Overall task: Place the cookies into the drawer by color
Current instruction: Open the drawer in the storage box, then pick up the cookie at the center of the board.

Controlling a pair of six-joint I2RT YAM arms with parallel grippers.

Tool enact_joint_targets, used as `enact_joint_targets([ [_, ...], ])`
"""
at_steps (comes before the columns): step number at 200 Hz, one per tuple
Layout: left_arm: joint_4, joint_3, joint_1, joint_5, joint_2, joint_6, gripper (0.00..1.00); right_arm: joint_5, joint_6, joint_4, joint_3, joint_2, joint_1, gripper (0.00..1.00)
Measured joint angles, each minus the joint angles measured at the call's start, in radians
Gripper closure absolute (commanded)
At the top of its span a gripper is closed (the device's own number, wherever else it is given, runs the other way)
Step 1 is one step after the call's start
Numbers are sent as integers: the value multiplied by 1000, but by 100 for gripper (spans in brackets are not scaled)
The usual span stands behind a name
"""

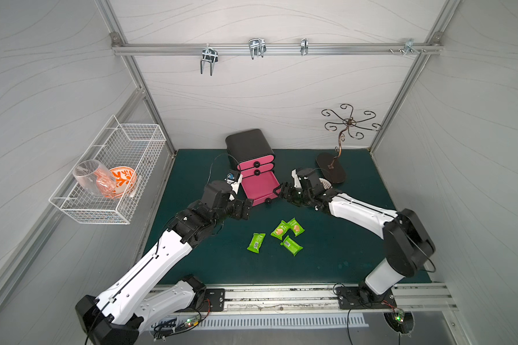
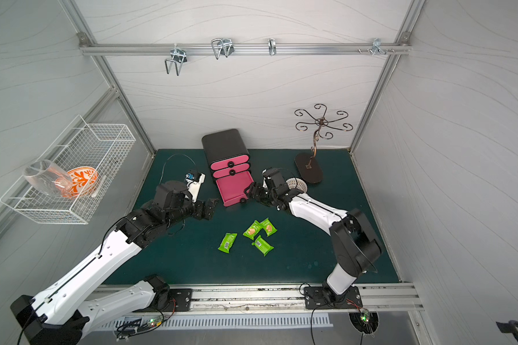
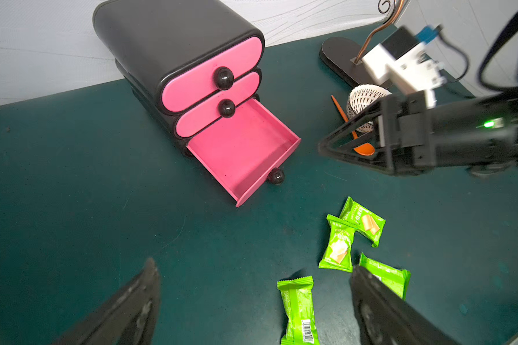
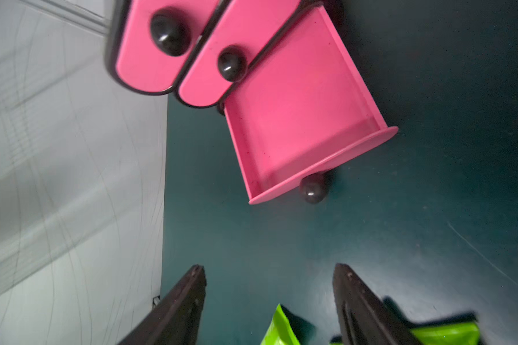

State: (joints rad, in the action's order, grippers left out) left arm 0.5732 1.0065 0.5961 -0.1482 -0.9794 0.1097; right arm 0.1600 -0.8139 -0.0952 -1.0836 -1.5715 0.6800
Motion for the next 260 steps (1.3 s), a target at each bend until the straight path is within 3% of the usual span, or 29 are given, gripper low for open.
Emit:
enact_joint_targets([
  [54,-6,-23,9,6,18,-27,1,-60,247,-330,47,203,65,29],
  [98,-6,-24,33,5,19,-49,1,-105,336,-525,117,235,144,28],
  [143,-4,-24,64,-3,19,-66,1,-157,395,-576,134,131,258,26],
  [212,5,-28,86,-31,19,-82,1,-225,463,-573,97,-75,322,25],
  [260,5,-28,86,-40,19,-83,1,-246,473,-577,66,-150,361,35],
])
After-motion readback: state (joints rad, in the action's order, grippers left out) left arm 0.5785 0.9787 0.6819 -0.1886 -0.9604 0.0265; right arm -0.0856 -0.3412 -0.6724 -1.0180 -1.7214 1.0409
